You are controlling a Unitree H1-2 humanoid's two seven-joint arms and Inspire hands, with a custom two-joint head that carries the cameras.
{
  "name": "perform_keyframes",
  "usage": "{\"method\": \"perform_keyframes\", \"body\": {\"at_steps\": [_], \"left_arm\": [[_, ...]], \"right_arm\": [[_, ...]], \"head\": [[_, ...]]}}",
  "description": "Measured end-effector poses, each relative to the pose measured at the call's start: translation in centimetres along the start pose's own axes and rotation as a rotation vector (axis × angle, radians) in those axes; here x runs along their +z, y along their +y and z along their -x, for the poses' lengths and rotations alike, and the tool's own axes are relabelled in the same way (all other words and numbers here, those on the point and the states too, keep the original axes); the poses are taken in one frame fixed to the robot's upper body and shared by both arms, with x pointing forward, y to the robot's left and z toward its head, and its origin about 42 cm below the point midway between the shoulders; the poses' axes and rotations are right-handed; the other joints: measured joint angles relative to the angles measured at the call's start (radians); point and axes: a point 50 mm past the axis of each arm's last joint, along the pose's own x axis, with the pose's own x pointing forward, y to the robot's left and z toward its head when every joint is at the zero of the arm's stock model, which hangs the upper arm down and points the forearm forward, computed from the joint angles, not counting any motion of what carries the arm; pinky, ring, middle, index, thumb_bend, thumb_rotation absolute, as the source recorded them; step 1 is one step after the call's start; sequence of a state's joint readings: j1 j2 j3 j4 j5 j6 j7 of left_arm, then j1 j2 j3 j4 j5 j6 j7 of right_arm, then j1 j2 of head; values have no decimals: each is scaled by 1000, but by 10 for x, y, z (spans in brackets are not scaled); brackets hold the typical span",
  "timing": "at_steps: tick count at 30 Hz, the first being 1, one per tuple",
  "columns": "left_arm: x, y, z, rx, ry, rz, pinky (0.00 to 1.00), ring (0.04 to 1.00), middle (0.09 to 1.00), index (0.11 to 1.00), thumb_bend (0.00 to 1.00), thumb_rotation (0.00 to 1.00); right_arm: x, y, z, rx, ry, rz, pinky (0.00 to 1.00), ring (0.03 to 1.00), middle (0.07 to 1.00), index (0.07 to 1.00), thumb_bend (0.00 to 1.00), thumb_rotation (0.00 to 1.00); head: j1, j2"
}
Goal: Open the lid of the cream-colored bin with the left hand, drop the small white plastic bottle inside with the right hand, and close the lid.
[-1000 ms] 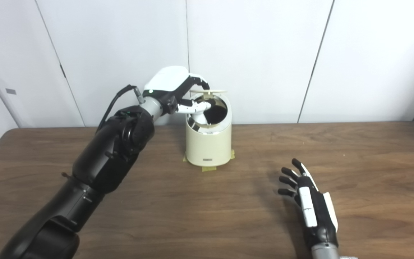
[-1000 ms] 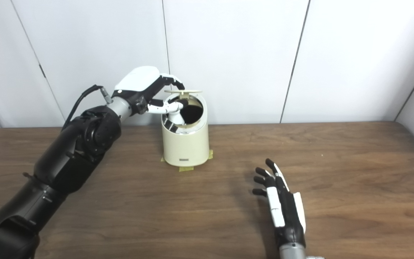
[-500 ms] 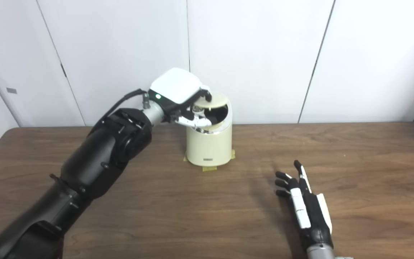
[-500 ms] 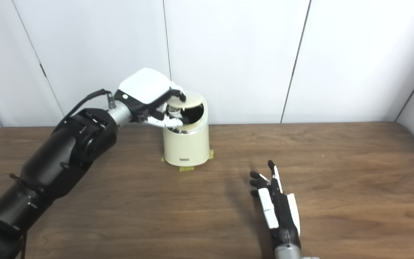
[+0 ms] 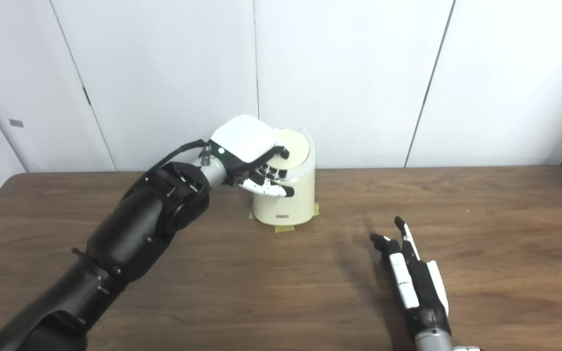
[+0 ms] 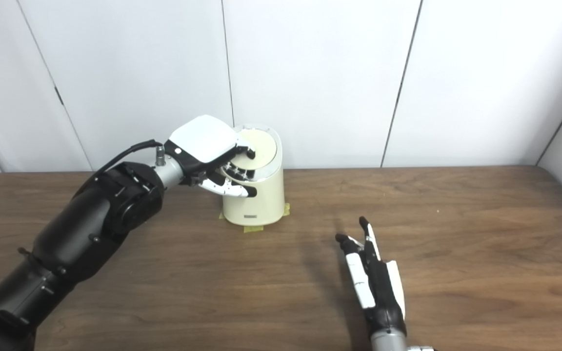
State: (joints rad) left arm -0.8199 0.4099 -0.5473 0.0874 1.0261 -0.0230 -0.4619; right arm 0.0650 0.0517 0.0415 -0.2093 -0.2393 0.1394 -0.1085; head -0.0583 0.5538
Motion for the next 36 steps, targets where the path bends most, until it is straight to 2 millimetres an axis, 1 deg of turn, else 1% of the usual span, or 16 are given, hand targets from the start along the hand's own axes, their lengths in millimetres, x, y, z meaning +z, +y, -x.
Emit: {"method": "perform_keyframes", "body": {"at_steps": [2,4,7,10,12,15,21,29,36], "left_arm": [[1,-1,-1,-14,5,-8,891,878,858,870,642,870],[4,-2,-2,-38,14,-26,919,908,887,903,646,933],[10,-2,-4,-64,39,-57,925,928,906,918,653,958],[14,-3,-6,-84,51,-78,929,938,918,923,656,962],[16,-5,-7,-94,55,-94,924,938,916,919,658,956],[20,-7,-7,-107,53,-140,911,938,913,891,671,993],[26,-5,-7,-96,59,-206,903,937,903,862,693,1000],[26,-3,-4,-100,66,-196,919,927,891,866,698,1000],[20,2,3,-84,76,-136,900,910,878,853,665,993]], "right_arm": [[0,0,0,0,3,-4,840,836,805,978,544,1000],[1,0,0,0,5,-5,894,852,814,978,560,1000],[5,-1,0,-3,-1,-6,933,865,819,975,588,1000],[4,0,1,-2,15,4,930,862,823,973,606,1000],[4,0,1,-1,20,4,912,867,827,976,599,1000],[5,0,1,-2,15,3,907,861,826,978,610,1000],[6,1,1,2,15,2,869,853,819,979,593,1000],[6,2,1,11,16,-10,820,839,821,984,571,1000],[6,2,1,13,14,-4,846,845,819,984,579,1000]], "head": [[-2,3],[-2,3],[-5,6],[-6,12],[-6,15],[-8,15],[-9,17],[-11,21],[-12,25]]}}
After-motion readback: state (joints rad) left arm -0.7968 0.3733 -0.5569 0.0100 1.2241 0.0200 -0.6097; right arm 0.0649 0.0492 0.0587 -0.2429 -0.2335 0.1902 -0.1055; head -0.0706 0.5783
